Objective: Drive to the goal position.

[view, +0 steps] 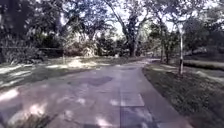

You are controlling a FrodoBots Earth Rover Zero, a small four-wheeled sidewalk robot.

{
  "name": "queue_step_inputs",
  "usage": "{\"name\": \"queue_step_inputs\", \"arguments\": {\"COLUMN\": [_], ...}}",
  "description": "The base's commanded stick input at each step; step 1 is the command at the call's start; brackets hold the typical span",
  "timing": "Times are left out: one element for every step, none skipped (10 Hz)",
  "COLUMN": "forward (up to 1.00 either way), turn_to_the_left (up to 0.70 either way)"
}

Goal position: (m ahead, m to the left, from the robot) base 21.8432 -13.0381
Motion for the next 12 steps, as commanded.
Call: {"name": "queue_step_inputs", "arguments": {"forward": [0.50,0.50,0.50,0.50,0.50,0.50,0.50,0.50,0.50,0.50,0.50,0.50], "turn_to_the_left": [0.00,0.00,0.00,0.00,0.00,0.00,0.00,0.00,0.00,0.00,0.00,0.00]}}
